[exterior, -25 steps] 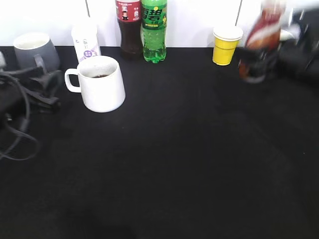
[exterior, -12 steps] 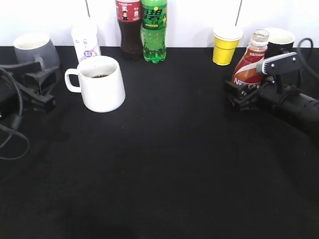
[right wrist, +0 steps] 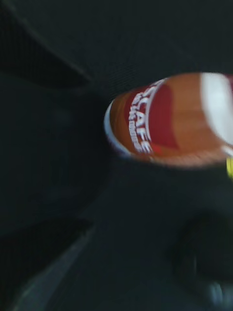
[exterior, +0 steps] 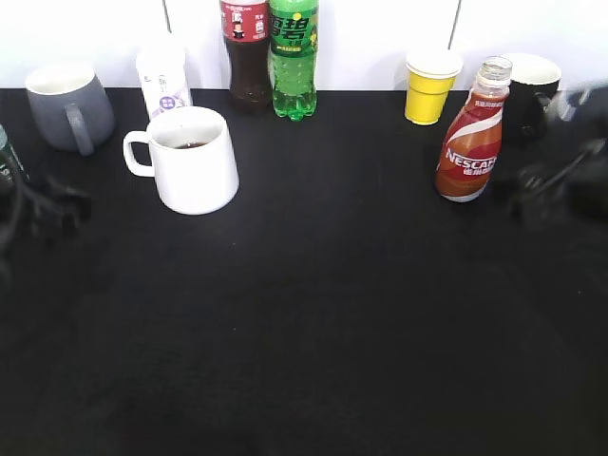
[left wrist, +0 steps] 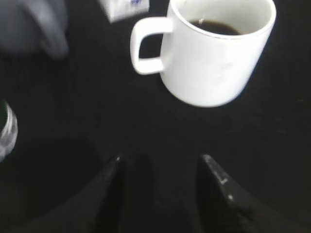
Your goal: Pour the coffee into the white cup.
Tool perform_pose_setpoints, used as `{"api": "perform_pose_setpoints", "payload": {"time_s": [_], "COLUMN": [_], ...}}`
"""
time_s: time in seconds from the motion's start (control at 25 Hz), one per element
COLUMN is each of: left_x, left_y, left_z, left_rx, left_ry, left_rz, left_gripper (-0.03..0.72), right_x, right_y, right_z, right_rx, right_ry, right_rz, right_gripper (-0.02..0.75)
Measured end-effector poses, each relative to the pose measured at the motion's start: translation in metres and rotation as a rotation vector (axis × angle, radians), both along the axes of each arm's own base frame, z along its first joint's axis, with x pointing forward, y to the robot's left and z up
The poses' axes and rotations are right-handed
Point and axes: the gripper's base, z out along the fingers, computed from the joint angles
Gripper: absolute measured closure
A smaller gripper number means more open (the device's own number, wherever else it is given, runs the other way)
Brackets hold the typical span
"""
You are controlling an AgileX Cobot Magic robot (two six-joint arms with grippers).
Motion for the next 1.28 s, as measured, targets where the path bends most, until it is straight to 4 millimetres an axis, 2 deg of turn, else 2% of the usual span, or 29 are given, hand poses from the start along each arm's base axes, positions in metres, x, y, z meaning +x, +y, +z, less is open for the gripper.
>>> {"api": "perform_pose_setpoints", "payload": {"time_s": [0.08,0.12,0.16,0.24,0.28,0.32,0.36,0.44,0.48,0.6,0.64,0.72,0.92,1.08,1.16,1.28], "left_x": [-0.005,-0.018,-0.024,-0.062,-0.072,-0.103,-0.123,-0.164,-0.181,-0.218,-0.223,-0.226,-0.222,-0.222,-0.222,-0.223], "left_y": [-0.001,0.003,0.005,0.020,0.024,0.037,0.045,0.061,0.068,0.080,0.082,0.083,0.082,0.082,0.082,0.081], "left_z": [0.018,0.034,0.040,0.066,0.072,0.085,0.089,0.093,0.089,0.070,0.066,0.062,0.059,0.059,0.059,0.059], "left_rx": [-0.025,-0.031,-0.031,-0.031,-0.028,-0.020,-0.001,0.003,-0.007,-0.020,-0.017,-0.008,-0.006,-0.005,-0.004,0.009], "left_ry": [0.043,0.072,0.074,0.046,0.036,-0.008,-0.017,-0.073,-0.092,-0.160,-0.183,-0.206,-0.218,-0.219,-0.219,-0.219], "left_rz": [0.018,0.025,0.026,0.025,0.024,0.016,0.002,-0.011,-0.012,-0.051,-0.058,-0.064,-0.067,-0.067,-0.056,0.057], "left_gripper": [0.322,0.322,0.322,0.322,0.322,0.322,0.322,0.322,0.326,0.345,0.347,0.347,0.349,0.401,0.441,0.453], "right_x": [-0.007,-0.019,-0.025,-0.066,-0.087,-0.110,-0.136,-0.180,-0.200,-0.241,-0.249,-0.257,-0.258,-0.258,-0.258,-0.257], "right_y": [0.007,0.017,0.019,0.015,0.007,-0.003,-0.013,-0.032,-0.041,-0.057,-0.058,-0.056,-0.053,-0.053,-0.053,-0.055], "right_z": [0.021,0.039,0.045,0.075,0.090,0.102,0.114,0.121,0.123,0.106,0.097,0.093,0.092,0.093,0.093,0.093], "right_rx": [-0.012,-0.029,-0.030,-0.038,-0.022,-0.010,0.009,0.006,0.011,0.014,0.022,0.067,0.064,0.063,0.064,0.067], "right_ry": [0.017,0.024,0.029,0.087,0.095,0.113,0.096,0.135,0.138,0.114,0.103,0.040,0.030,0.029,0.028,0.024], "right_rz": [-0.005,0.020,0.022,-0.003,-0.028,-0.058,-0.079,-0.121,-0.137,-0.132,-0.110,-0.057,-0.010,-0.009,-0.026,-0.146], "right_gripper": [0.125,0.134,0.139,0.143,0.143,0.143,0.143,0.143,0.143,0.154,0.158,0.161,0.162,0.162,0.162,0.162]}}
